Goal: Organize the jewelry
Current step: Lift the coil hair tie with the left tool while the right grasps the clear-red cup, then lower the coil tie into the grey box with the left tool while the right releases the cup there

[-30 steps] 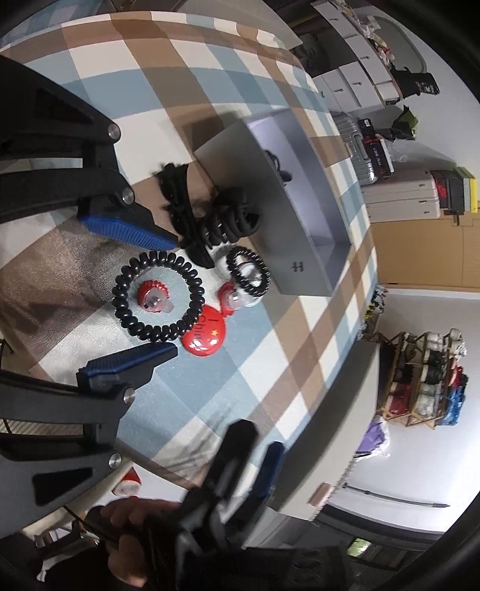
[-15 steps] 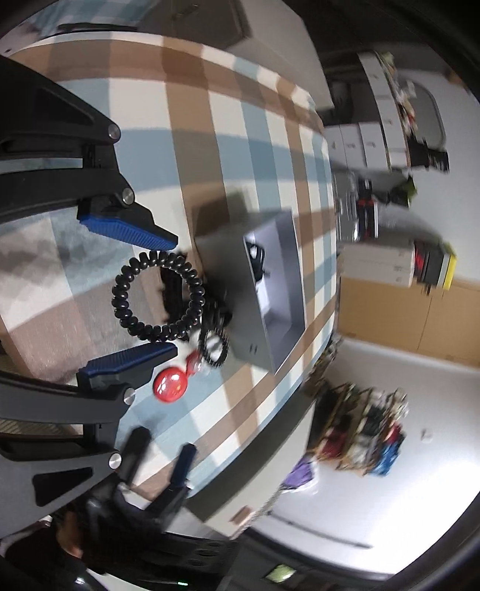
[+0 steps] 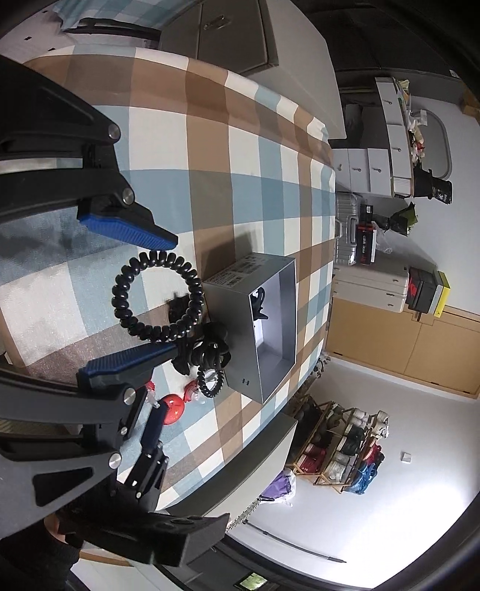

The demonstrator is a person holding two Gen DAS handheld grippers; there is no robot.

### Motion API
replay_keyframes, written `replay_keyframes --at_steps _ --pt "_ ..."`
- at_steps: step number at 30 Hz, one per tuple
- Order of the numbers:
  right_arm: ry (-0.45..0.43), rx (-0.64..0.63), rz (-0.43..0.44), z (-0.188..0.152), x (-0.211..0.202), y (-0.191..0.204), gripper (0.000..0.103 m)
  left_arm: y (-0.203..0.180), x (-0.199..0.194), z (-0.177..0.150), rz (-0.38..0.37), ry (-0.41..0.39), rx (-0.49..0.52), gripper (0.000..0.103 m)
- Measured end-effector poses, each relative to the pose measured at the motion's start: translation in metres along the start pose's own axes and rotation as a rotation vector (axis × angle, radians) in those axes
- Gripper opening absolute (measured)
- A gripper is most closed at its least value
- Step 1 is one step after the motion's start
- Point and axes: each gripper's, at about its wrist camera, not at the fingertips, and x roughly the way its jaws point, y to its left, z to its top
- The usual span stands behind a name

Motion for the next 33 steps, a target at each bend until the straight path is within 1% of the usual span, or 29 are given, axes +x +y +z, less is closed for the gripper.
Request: replay_keyframes --at_steps 1,2,6,14,18,21,27,33 --pt "0.001 -0.006 -0.017 0.000 0.000 0.001 0.019 0.000 0.000 0.001 -0.001 -0.005 0.002 0.046" --pt "0.000 -0.005 -0.021 0.000 0.000 0.000 0.019 0.000 0.000 0.002 -0.001 -0.007 0.004 0.046" --pt "0.001 0.019 0.006 0.001 -0.001 -0.005 0.019 0.001 0.001 0.008 -0.015 -0.018 -0.006 0.046" --pt "-0.083 0.074 0.054 0.013 -0.021 -0.019 0.018 -0.008 0.005 0.022 -0.037 -0.039 0.017 0.046" --pt "-0.101 0.116 0.086 0.022 -0.026 -0.031 0.019 -0.011 0.008 0.030 -0.047 -0.045 0.025 0.046" --pt "-0.126 0.138 0.081 0.028 -0.030 -0.038 0.019 -0.012 0.011 0.036 -0.044 -0.047 0.031 0.046" --pt "-0.170 0.156 0.086 0.047 -0.037 -0.051 0.019 -0.017 0.015 0.049 -0.056 -0.058 0.053 0.046" --pt "-0.208 0.169 0.105 0.078 -0.036 -0.067 0.019 -0.020 0.025 0.066 -0.074 -0.060 0.059 0.046"
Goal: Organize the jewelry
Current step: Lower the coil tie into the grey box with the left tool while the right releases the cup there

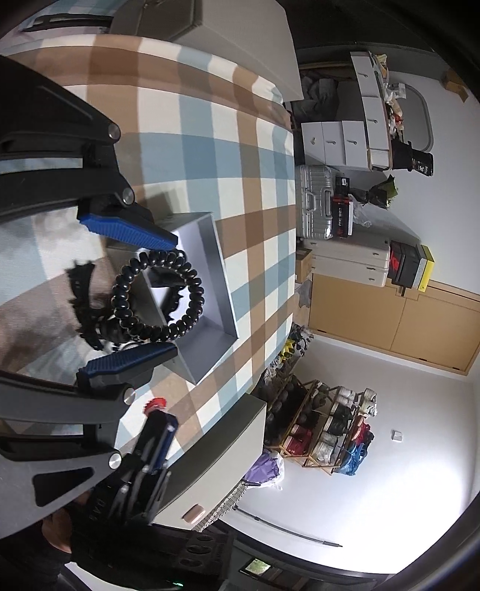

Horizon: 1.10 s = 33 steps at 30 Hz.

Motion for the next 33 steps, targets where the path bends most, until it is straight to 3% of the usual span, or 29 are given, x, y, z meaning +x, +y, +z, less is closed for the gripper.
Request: replay_keyframes --at_steps 6,10,14,19,28,33 --pt "0.001 0.010 -0.004 0.033 0.018 -0.011 0.019 -0.001 0.013 0.015 -0.012 0.002 0.013 0.046" --pt "0.000 0.015 0.015 0.047 0.032 -0.017 0.019 0.003 0.031 0.025 -0.066 0.053 -0.029 0.046" --pt "0.027 0.038 0.016 0.057 0.054 -0.026 0.019 0.004 0.050 0.030 -0.062 0.087 -0.031 0.046" --pt "0.086 0.042 -0.040 0.056 0.081 -0.035 0.019 0.004 0.075 0.026 -0.081 0.167 -0.026 0.046" --pt "0.188 0.092 -0.018 0.041 0.115 -0.047 0.019 0.008 0.088 0.023 -0.090 0.206 -0.043 0.046" --pt "0.189 0.079 -0.039 0.039 0.120 -0.044 0.019 0.011 0.096 0.022 -0.097 0.226 -0.065 0.046"
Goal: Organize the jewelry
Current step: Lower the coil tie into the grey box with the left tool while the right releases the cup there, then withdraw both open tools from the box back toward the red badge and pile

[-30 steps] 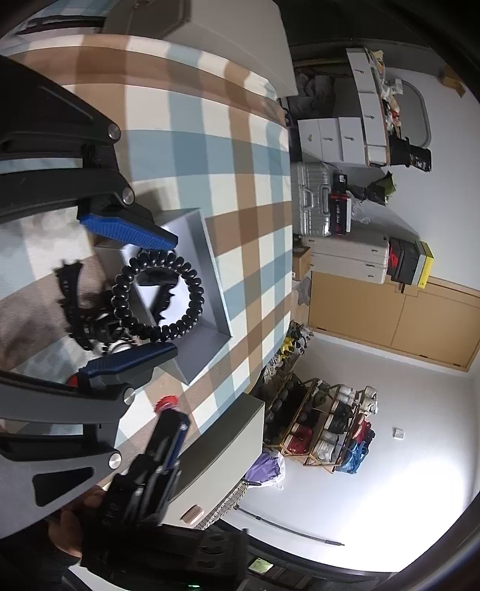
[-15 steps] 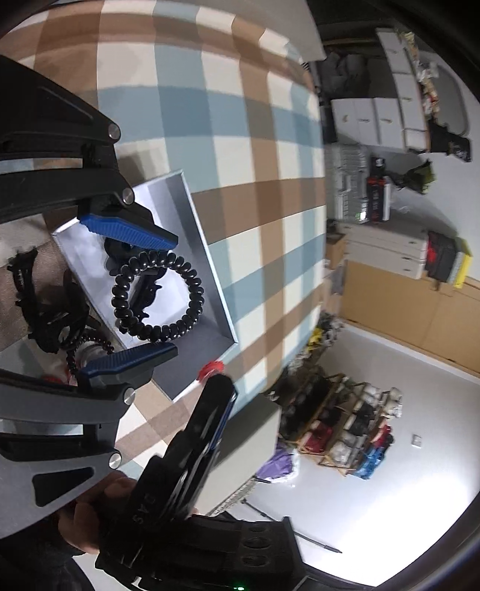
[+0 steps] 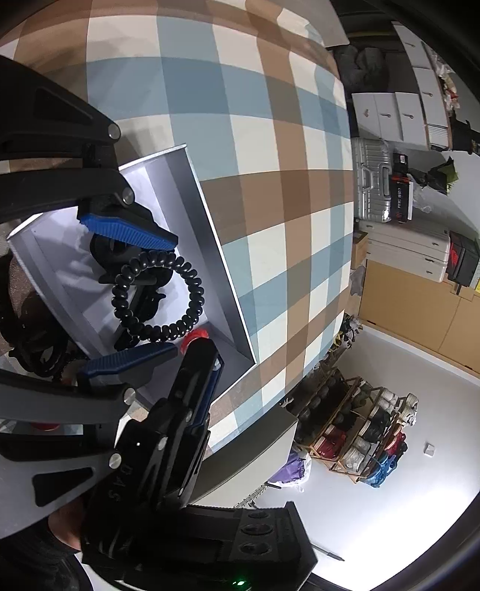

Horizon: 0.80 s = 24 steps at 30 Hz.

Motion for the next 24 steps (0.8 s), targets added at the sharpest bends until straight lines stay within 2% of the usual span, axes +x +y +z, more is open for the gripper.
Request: replay_keyframes --at_steps 3,5,10,12,14,16,20,24 --pt "-0.008 -0.016 0.001 -0.001 0.000 0.003 0.021 0.001 0.000 0.001 0.001 -0.005 -0.005 0.046" --pt "-0.008 0.002 0.021 -0.001 -0.001 0.001 0.021 0.000 -0.002 0.000 0.014 -0.009 -0.006 0.046" --pt "-0.015 0.038 0.006 0.001 -0.006 -0.005 0.021 0.001 -0.001 0.000 0.027 -0.008 -0.020 0.050" --pt "-0.038 0.047 0.003 0.002 -0.013 -0.007 0.026 -0.001 -0.003 -0.001 0.018 -0.009 -0.015 0.060" --pt "-0.071 0.059 -0.003 0.001 -0.024 -0.009 0.033 -0.008 -0.006 -0.003 0.030 -0.013 0.018 0.082" --pt "-0.092 0.075 -0.006 0.001 -0.031 -0.010 0.041 -0.010 -0.007 -0.004 0.051 -0.031 0.034 0.082" --pt "-0.116 0.120 -0.003 -0.005 -0.045 -0.014 0.044 -0.012 -0.012 -0.006 0.051 -0.038 0.029 0.082" --pt "-0.140 0.120 -0.020 -0.010 -0.062 -0.013 0.053 -0.016 -0.024 -0.008 0.071 -0.061 0.034 0.082"
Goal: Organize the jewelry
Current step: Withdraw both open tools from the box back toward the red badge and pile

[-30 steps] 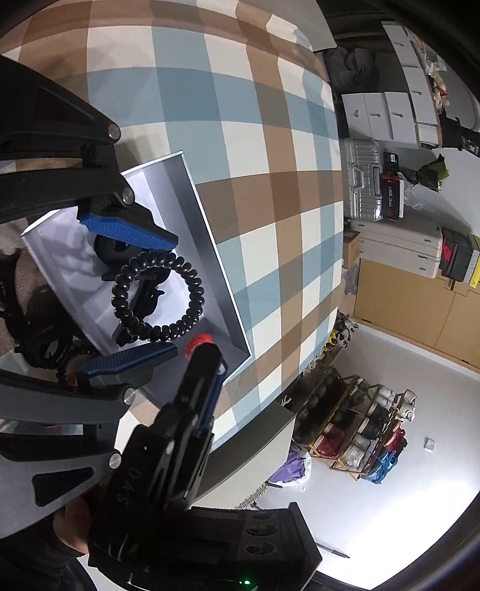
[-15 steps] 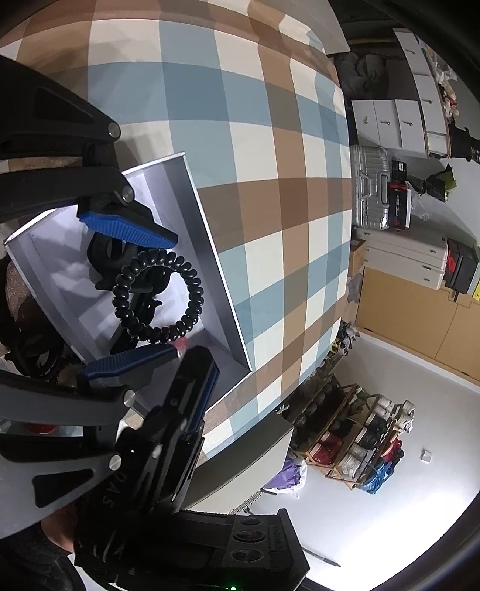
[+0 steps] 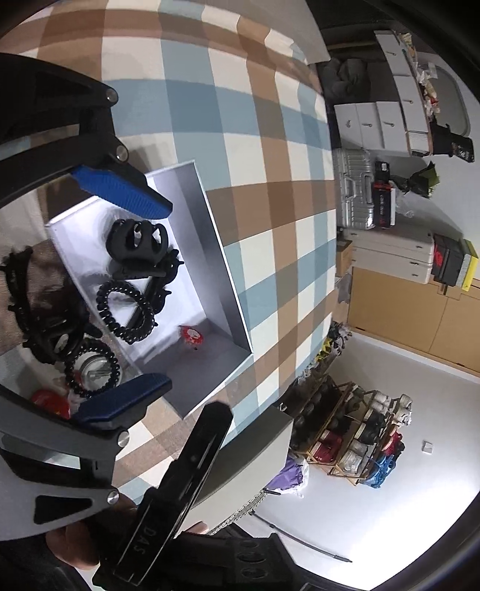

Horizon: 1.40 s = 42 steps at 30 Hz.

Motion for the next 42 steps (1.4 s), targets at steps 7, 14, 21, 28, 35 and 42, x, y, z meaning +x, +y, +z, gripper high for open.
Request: replay_keyframes --at_steps 7,14,21,28,35,42 --pt "-0.044 -0.004 0.000 -0.006 -0.032 0.004 0.062 -0.006 -0.026 -0.010 0.052 -0.066 -0.017 0.082" --pt "-0.070 -0.036 -0.057 -0.027 -0.062 0.007 0.076 -0.013 -0.046 -0.033 0.123 -0.130 -0.052 0.082" --pt "-0.029 -0.096 -0.091 -0.059 -0.077 0.011 0.080 -0.020 -0.048 -0.058 0.127 -0.129 -0.061 0.082" --pt "0.049 -0.155 -0.081 -0.099 -0.074 0.012 0.082 -0.036 -0.047 -0.088 0.119 -0.086 0.001 0.082" --pt "0.121 -0.187 -0.072 -0.120 -0.057 0.010 0.081 -0.032 -0.049 -0.103 0.086 -0.044 -0.001 0.084" --pt "0.157 -0.221 -0.070 -0.125 -0.046 0.014 0.080 -0.027 -0.045 -0.116 0.105 0.006 -0.022 0.084"
